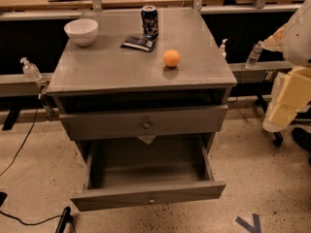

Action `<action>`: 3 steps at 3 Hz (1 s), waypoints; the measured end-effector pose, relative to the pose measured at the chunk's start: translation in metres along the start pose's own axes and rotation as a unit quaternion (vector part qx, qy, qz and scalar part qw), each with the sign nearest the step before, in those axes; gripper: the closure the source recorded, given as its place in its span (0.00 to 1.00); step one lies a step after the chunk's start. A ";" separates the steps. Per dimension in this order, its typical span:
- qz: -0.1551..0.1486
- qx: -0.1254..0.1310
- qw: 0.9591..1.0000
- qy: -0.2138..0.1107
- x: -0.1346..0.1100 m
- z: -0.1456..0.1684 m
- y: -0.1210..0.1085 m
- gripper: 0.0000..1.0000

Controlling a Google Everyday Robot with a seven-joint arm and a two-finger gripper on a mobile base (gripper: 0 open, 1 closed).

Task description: Place orange into middle drawer

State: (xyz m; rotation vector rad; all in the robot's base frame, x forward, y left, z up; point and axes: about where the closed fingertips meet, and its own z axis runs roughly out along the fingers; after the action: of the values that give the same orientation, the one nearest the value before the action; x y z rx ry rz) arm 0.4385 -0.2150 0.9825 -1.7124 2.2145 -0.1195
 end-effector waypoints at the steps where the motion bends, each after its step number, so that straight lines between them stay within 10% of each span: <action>1: 0.000 0.000 1.000 0.000 0.000 0.000 0.000 0.00; 3: 0.032 0.014 0.999 -0.041 -0.024 0.071 -0.102 0.00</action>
Offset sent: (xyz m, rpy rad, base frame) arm 0.1072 -0.0069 -0.0378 -0.0490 -0.0046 -0.0684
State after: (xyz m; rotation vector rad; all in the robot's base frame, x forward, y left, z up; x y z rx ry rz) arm 0.5599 -0.2097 0.9479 -1.6008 2.1945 -0.0639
